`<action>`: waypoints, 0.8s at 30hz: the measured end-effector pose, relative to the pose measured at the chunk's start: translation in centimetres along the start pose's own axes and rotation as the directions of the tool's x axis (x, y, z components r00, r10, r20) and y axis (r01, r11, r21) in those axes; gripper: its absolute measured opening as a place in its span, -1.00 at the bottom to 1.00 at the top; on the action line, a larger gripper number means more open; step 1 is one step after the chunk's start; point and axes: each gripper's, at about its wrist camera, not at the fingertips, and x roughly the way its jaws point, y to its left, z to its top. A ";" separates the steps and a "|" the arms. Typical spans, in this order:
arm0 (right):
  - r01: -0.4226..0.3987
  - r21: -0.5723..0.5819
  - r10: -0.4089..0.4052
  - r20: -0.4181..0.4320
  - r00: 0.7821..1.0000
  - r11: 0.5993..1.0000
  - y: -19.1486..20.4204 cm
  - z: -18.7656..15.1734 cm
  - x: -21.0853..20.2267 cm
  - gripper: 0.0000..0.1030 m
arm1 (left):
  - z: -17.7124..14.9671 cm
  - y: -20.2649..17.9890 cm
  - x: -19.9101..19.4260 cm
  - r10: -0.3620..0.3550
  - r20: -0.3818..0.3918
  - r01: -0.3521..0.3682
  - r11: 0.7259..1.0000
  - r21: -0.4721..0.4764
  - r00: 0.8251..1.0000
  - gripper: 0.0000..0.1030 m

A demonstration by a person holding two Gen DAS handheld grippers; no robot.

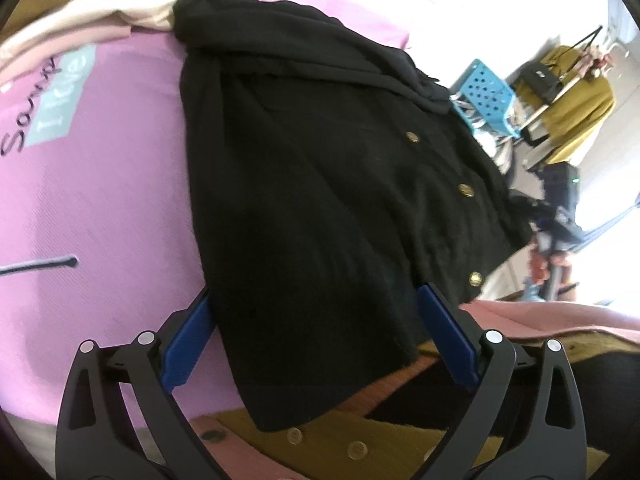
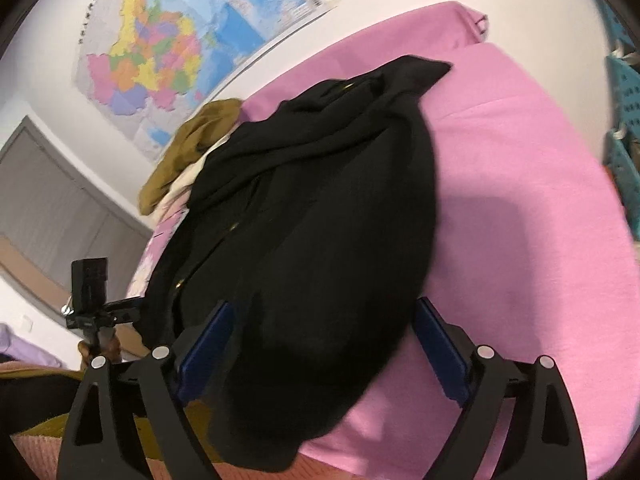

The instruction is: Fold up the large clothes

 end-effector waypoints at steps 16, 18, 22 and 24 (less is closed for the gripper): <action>-0.039 0.016 0.039 0.026 0.999 0.999 0.2 -0.5 -0.1 0.83 | 0.3 -0.7 1.3 -0.172 0.019 0.172 0.985 -0.027 0.985 0.85; -0.018 0.026 0.017 0.034 0.999 0.999 0.0 -0.9 -0.6 0.83 | 0.2 -0.7 1.2 -0.139 0.028 0.140 0.990 -0.017 0.990 0.60; -0.049 -0.001 0.049 0.035 0.998 0.999 0.7 -1.1 0.2 0.79 | 0.8 0.2 1.3 -0.173 0.035 0.175 0.983 -0.061 0.984 0.62; -0.063 -0.025 0.064 0.021 0.998 0.998 1.5 -0.9 1.4 0.57 | 1.3 0.2 1.6 -0.196 0.037 0.199 0.976 -0.088 0.980 0.73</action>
